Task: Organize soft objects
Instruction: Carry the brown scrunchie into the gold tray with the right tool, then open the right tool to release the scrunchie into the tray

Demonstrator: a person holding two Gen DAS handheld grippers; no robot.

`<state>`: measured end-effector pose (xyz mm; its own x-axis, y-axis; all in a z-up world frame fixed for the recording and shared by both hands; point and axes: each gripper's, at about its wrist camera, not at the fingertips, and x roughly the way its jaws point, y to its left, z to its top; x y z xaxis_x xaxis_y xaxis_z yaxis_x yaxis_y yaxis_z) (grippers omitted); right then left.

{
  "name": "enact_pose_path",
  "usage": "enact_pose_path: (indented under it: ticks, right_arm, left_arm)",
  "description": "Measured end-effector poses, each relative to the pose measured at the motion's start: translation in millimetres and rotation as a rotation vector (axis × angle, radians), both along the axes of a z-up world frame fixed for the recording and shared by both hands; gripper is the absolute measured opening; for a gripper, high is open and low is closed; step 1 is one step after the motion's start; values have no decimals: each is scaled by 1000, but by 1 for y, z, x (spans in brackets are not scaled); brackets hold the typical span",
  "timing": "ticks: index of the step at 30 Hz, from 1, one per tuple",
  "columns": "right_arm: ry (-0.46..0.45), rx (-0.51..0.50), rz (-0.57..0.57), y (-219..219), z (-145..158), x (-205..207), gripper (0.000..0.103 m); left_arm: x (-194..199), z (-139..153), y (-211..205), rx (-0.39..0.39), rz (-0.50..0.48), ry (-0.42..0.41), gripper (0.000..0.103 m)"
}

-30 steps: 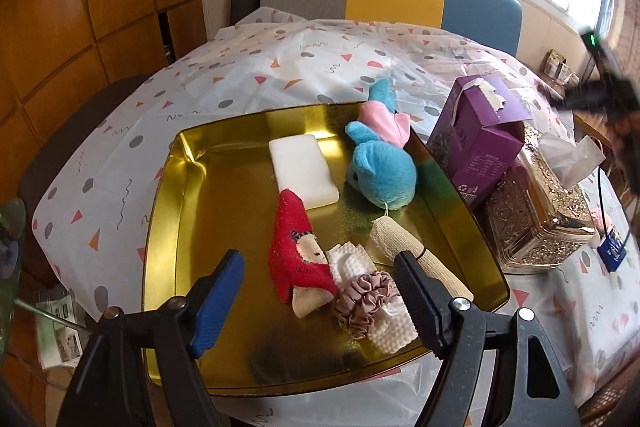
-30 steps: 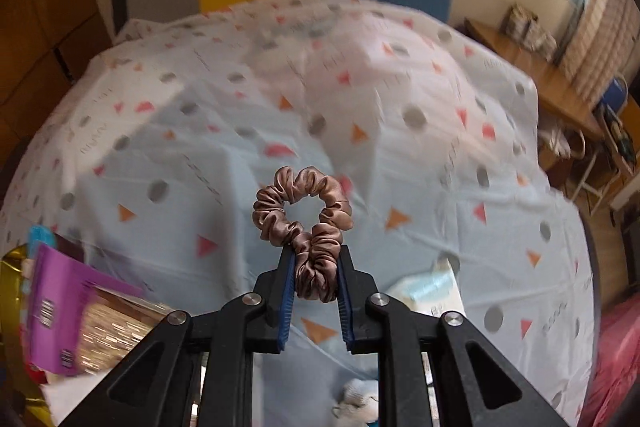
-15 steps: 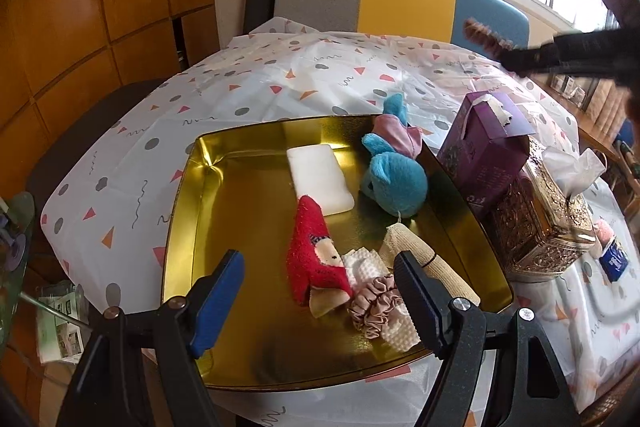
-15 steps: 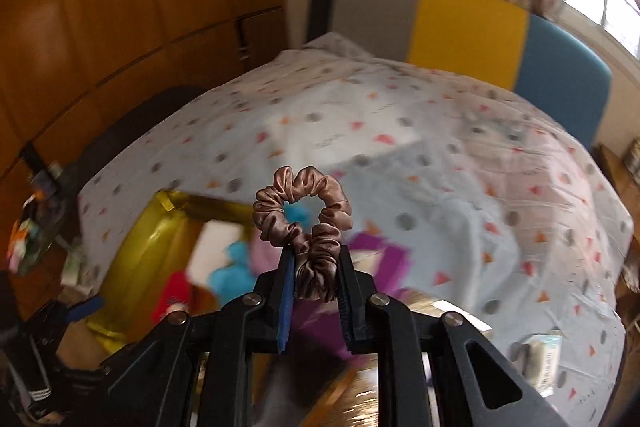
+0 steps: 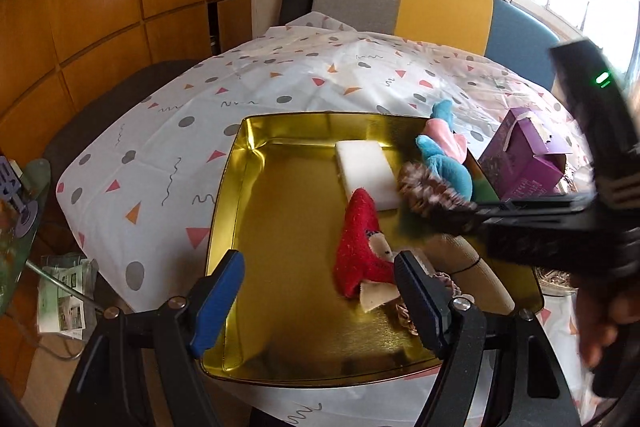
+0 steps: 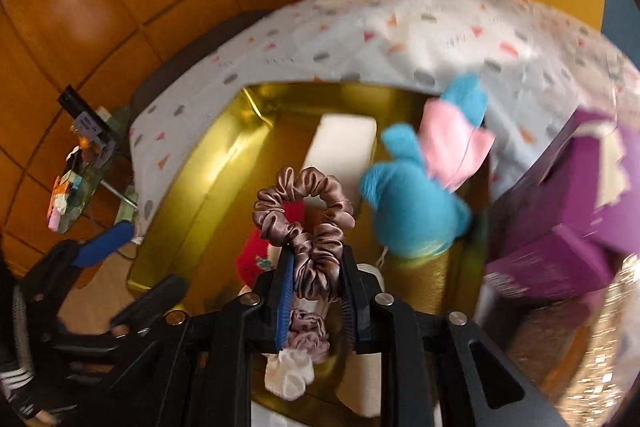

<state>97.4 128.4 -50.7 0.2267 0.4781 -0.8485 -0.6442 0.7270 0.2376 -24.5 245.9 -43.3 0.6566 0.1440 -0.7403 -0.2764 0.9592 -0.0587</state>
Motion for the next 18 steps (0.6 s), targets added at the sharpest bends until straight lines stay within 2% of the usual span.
enact_pose_path:
  ticks: [4, 6, 8, 10, 12, 18]
  right_arm:
    - [36, -17, -15, 8, -22, 3, 30]
    - [21, -10, -18, 8, -24, 3, 32]
    - [24, -4, -23, 5, -24, 4, 33]
    - [30, 5, -14, 2, -23, 4, 39]
    - [39, 11, -4, -3, -20, 4, 40]
    - [-22, 14, -15, -10, -8, -5, 42]
  left_arm:
    - [0, 0, -2, 11, -5, 0, 78]
    - [0, 0, -2, 14, -5, 0, 83]
    - [0, 1, -2, 20, -2, -5, 85]
    - [-1, 2, -3, 21, -2, -8, 86]
    - [-1, 3, -3, 24, -2, -9, 86]
    - [-2, 6, -5, 41, -4, -19, 85]
